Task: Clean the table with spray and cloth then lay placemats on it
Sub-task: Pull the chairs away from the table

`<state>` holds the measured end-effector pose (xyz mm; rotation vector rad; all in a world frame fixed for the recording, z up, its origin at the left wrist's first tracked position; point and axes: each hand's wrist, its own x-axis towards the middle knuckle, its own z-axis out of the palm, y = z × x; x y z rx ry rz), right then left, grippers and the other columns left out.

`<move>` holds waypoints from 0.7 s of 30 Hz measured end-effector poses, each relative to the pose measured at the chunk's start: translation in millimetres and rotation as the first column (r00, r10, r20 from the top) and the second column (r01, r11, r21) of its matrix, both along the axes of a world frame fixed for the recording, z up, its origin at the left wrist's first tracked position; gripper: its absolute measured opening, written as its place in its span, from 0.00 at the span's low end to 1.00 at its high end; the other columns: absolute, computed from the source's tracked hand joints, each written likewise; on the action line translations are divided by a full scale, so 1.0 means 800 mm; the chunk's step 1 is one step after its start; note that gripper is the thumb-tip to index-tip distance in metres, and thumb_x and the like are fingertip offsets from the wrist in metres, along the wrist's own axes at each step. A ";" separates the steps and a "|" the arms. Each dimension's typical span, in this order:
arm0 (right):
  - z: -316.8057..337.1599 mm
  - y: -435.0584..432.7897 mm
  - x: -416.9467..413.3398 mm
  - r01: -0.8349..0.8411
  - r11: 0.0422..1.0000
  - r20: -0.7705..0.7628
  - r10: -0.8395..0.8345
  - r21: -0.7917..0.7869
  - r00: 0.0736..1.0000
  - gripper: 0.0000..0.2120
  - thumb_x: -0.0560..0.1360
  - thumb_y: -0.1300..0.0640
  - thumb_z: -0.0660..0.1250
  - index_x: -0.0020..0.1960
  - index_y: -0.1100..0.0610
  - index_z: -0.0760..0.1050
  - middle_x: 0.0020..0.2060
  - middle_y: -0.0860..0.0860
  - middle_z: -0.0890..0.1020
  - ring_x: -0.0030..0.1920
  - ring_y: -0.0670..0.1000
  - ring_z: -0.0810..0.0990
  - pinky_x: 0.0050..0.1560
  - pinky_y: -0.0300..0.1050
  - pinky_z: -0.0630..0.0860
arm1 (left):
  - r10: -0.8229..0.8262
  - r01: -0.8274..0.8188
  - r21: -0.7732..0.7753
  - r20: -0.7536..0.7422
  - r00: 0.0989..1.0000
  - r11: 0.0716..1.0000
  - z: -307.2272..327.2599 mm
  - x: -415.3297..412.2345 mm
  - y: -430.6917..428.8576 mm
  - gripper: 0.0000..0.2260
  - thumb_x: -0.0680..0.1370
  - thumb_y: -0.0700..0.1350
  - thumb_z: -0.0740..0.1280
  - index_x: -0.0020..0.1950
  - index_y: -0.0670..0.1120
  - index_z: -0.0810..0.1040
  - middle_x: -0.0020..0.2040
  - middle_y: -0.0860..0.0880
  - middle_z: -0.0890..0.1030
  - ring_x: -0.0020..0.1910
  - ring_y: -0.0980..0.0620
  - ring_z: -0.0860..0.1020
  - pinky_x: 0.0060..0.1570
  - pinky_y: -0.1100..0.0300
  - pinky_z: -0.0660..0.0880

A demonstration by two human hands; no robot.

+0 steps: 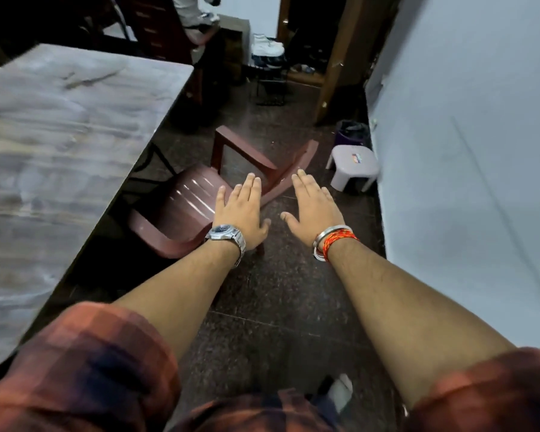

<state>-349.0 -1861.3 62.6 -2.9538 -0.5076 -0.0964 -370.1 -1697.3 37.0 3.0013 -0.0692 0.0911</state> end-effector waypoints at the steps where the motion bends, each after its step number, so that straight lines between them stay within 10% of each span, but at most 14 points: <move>1: -0.005 -0.005 0.024 -0.054 0.999 -0.004 0.054 -0.009 0.999 0.39 0.76 0.46 0.65 0.78 0.56 0.50 0.78 0.52 0.52 0.78 0.52 0.51 0.76 0.54 0.54 | 0.031 -0.031 0.018 -0.006 0.999 0.999 -0.006 0.016 -0.005 0.40 0.77 0.58 0.63 0.79 0.44 0.44 0.80 0.48 0.46 0.77 0.48 0.54 0.75 0.42 0.46; 15: -0.031 -0.029 0.215 -0.714 0.682 -0.136 0.701 -0.158 0.700 0.42 0.73 0.47 0.68 0.78 0.57 0.48 0.79 0.52 0.50 0.78 0.52 0.49 0.77 0.52 0.50 | 0.548 -0.551 0.050 -0.213 0.809 0.833 -0.048 0.085 -0.068 0.36 0.73 0.55 0.66 0.76 0.46 0.56 0.78 0.49 0.56 0.67 0.43 0.72 0.62 0.47 0.67; 21: -0.057 -0.006 0.270 -0.797 0.569 -0.213 0.768 -0.203 0.603 0.42 0.70 0.52 0.70 0.77 0.58 0.53 0.77 0.53 0.57 0.77 0.54 0.55 0.76 0.51 0.54 | 0.656 -0.636 0.164 -0.212 0.724 0.754 -0.046 0.102 -0.064 0.11 0.72 0.51 0.65 0.52 0.50 0.74 0.52 0.50 0.80 0.51 0.45 0.80 0.48 0.53 0.69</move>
